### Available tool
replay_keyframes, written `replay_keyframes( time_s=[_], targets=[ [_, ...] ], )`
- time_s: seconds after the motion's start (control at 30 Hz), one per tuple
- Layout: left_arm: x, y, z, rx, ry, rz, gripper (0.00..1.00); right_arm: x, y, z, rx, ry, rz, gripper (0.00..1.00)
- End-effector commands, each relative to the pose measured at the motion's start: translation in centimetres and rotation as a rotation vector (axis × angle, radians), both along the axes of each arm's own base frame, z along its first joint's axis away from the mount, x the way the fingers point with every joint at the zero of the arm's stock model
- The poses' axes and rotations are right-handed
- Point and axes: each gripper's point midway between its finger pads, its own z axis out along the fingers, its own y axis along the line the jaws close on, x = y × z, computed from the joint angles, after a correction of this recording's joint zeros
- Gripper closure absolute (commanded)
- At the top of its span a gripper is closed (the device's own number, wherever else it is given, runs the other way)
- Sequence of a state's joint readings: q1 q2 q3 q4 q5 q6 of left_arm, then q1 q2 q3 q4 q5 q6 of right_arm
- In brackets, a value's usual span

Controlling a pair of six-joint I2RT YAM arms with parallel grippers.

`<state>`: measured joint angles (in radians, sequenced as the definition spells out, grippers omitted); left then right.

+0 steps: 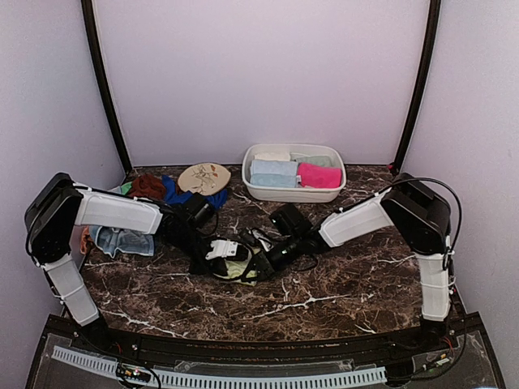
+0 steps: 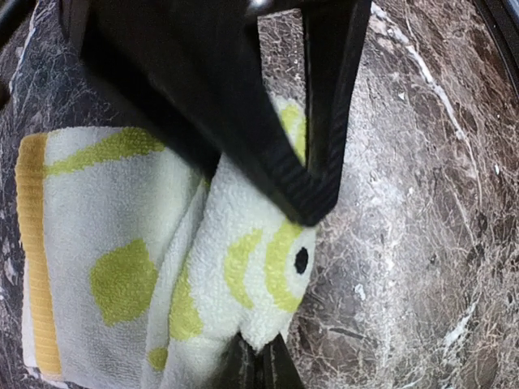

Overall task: Roll the towels
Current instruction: Roll the towel at the center of the board.

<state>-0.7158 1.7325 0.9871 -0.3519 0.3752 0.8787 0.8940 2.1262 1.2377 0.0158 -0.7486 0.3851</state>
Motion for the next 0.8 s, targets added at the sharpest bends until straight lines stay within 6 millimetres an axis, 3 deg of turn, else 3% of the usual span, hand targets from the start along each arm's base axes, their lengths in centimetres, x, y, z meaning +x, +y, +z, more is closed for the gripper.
replay_keyframes(
  time_s=[0.0,0.03,0.07,0.13,0.17,0.27,0.37,0.57,0.77],
  targets=[
    [-2.0,2.2,-1.8,0.077,0.197,0.049,1.0,2.9,-3.6,1.0,-0.032,-0.131,-0.2,0.63],
    [-2.1,2.2,-1.7,0.074,0.231,0.059,1.0,3.6,-4.2,1.9,-0.023,-0.211,-0.232,0.56],
    [-2.2,2.3,-1.6,0.073,0.269,0.073,1.0,4.2,-5.0,3.3,-0.005,-0.298,-0.265,0.41],
    [-2.4,2.3,-1.4,0.067,0.344,0.092,1.0,4.6,-6.2,5.5,0.052,-0.466,-0.301,0.03],
    [-2.2,2.2,-1.1,0.062,0.37,0.098,1.0,4.4,-6.9,6.3,0.072,-0.552,-0.306,0.0],
    [-2.9,2.1,-0.8,0.068,0.464,0.094,1.0,2.8,-8.2,7.7,0.058,-0.822,-0.28,0.0],
    [-4.0,1.8,-0.2,0.072,0.566,0.084,1.0,-0.2,-7.8,8.1,-0.009,-1.086,-0.137,0.03],
    [-5.3,2.0,0.1,0.115,0.696,0.08,1.0,-5.4,-5.7,6.2,-0.19,-1.515,0.17,0.11],
    [-5.4,2.2,-0.8,0.167,0.753,0.102,1.0,-6.9,-2.2,5.5,-0.212,-1.755,0.367,0.17]
  ],
)
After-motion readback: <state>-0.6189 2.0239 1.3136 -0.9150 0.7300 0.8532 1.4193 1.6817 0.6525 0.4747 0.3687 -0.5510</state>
